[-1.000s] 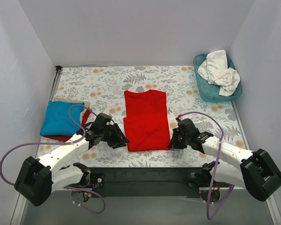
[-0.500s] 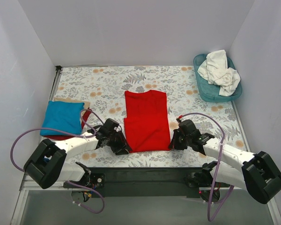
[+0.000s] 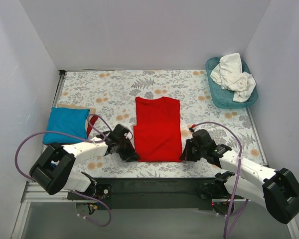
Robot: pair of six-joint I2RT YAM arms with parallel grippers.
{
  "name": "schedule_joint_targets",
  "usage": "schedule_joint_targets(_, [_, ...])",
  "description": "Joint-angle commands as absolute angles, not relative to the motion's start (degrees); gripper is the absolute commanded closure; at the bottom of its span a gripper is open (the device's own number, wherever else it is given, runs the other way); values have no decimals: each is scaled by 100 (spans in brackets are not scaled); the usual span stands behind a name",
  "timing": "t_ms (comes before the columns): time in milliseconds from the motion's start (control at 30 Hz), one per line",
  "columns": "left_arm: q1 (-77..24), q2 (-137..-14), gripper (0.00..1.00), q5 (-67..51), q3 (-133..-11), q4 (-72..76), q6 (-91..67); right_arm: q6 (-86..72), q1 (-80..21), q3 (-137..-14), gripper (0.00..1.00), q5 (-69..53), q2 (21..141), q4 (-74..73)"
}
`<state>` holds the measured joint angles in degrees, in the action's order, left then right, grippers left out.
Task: Fold and stack the t-shirts
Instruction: Fold the tshirt
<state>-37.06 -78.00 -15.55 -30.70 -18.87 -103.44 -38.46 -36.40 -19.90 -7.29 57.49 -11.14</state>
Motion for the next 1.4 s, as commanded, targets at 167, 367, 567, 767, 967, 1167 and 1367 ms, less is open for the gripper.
schedule_joint_targets(167, [-3718,-7753,100,-1002,-3269,-2100,-10108,-3648,-3674,-1951,99,-1160,5318,-1362])
schedule_joint_targets(367, [-3744,-6866,100,-1116,-3524,-3451,-9897,-3218,-3691,-2162,99,-1766,4669,-1905])
schedule_joint_targets(567, [-3788,-5952,100,-1257,-3911,-4490,-9747,-2944,-3928,-2600,99,-1995,3878,-2715])
schedule_joint_targets(767, [-3814,-5837,100,-1503,-4104,-4737,-9747,-2918,-3990,-2812,99,-2100,3736,-3172])
schedule_joint_targets(967, [-3814,-5678,100,-1257,-4902,-5448,-9659,-2962,-4025,-3321,99,-2144,3595,-3603])
schedule_joint_targets(1167, [-3814,-5985,100,-1029,-5755,-5730,-9519,-3049,-4052,-4025,99,-1935,3832,-3700])
schedule_joint_targets(1367, [-3727,-6844,100,-862,-6652,-5616,-9150,-3015,-4034,-4911,99,-1258,4490,-3700])
